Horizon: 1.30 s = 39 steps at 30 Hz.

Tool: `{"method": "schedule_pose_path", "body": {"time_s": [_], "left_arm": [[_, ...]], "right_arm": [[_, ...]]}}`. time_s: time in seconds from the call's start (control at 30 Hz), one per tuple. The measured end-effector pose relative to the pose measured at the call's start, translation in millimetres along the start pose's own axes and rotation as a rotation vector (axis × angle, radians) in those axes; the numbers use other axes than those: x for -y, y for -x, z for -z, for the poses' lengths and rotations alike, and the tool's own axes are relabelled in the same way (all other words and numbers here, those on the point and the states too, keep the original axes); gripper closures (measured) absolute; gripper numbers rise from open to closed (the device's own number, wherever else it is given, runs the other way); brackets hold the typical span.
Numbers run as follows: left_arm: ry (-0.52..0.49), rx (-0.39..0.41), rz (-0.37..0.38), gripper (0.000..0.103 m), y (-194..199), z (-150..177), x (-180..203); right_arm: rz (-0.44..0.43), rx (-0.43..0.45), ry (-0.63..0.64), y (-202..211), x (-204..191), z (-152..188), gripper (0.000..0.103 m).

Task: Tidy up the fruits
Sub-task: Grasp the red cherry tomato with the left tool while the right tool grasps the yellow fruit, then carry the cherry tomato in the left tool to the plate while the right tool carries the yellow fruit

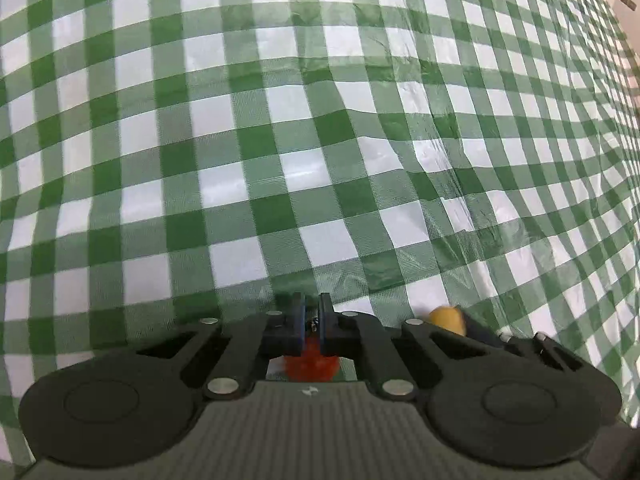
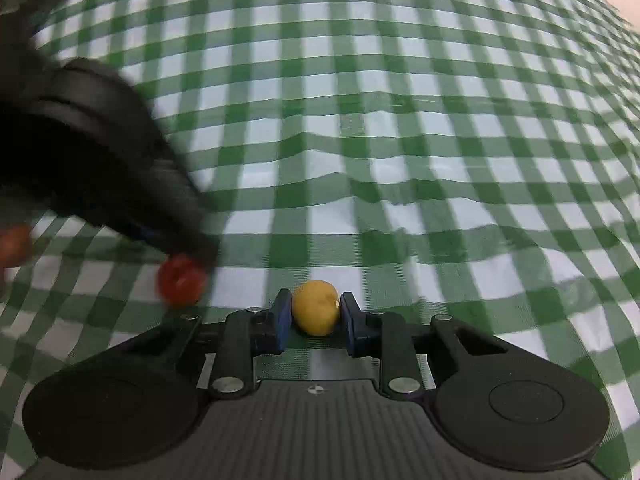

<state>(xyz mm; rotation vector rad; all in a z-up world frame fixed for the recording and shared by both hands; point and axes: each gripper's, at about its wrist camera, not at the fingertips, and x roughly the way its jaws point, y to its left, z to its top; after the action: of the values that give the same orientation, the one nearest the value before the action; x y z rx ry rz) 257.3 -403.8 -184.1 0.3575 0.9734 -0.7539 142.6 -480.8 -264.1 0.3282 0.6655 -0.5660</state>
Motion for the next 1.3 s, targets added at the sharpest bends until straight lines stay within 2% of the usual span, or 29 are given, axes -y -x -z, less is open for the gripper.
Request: {"method": "schedule_pose_path", "body": {"time_s": [0.17, 0.3, 0.37, 0.4, 0.43, 0.47, 0.5, 0.7, 0.73, 0.77, 0.8, 0.83, 0.9, 1.1, 1.2, 1.3], "left_arm": [[0.03, 0.027, -0.028, 0.102, 33.4, 12.5, -15.0], [0.045, 0.039, -0.021, 0.1, 51.9, 24.2, -16.9], [0.072, 0.023, 0.033, 0.082, 55.0, 27.9, -18.4], [0.084, 0.017, 0.062, 0.054, 52.6, 28.1, -19.3], [0.089, 0.018, 0.071, 0.034, 48.9, 28.4, -18.0], [0.083, 0.033, 0.05, 0.029, 45.4, 28.7, -15.3], [0.066, 0.044, 0.027, 0.028, 40.8, 28.0, -11.7], [0.078, -0.033, 0.039, 0.029, -4.6, 19.4, -1.7], [0.078, -0.051, 0.032, 0.036, -13.1, 18.7, -1.6], [0.076, -0.036, 0.016, 0.039, -16.0, 18.4, -1.4], [0.07, -0.015, 0.012, 0.066, -15.1, 17.3, 1.2], [0.068, -0.027, 0.028, 0.07, -14.8, 16.5, 0.2], [0.108, -0.042, 0.042, 0.07, -9.4, 17.8, -3.0], [0.086, 0.003, 0.011, 0.07, 51.6, 37.3, 2.5], [0.063, 0.018, -0.041, 0.07, 100.8, 64.0, 3.5], [0.017, 0.037, -0.077, 0.07, 156.3, 105.7, 4.1]], "right_arm": [[0.054, 0.008, -0.088, 10.7, 23.0, 2.9, 0.076], [0.052, -0.011, -0.112, 23.0, 28.8, 9.1, 0.076], [0.056, -0.011, -0.124, 26.5, 27.7, 11.4, 0.076], [0.057, -0.01, -0.129, 27.1, 27.5, 12.3, 0.076], [0.057, -0.008, -0.128, 25.4, 27.9, 11.5, 0.076], [0.057, -0.009, -0.121, 23.9, 27.2, 11.9, 0.076], [0.057, -0.007, -0.112, 39.6, 21.9, 13.0, 0.076], [0.025, -0.004, -0.091, 37.0, 20.8, 10.0, 0.076], [0.019, -0.003, -0.09, 36.0, 21.6, 9.6, 0.076], [0.015, -0.004, -0.087, 35.1, 22.4, 9.4, 0.076], [0.013, -0.004, -0.086, 35.3, 22.5, 8.9, 0.076], [0.011, -0.004, -0.085, 35.2, 22.8, 8.5, 0.076], [0.008, -0.005, -0.084, 34.6, 23.3, 7.4, 0.076], [0.007, -0.014, -0.099, 52.9, 21.3, 5.4, 0.076], [-0.024, -0.009, -0.107, 95.9, 15.4, 1.5, 0.076], [-0.098, 0.003, -0.067, 165.0, 4.2, 11.7, 0.076]]}}
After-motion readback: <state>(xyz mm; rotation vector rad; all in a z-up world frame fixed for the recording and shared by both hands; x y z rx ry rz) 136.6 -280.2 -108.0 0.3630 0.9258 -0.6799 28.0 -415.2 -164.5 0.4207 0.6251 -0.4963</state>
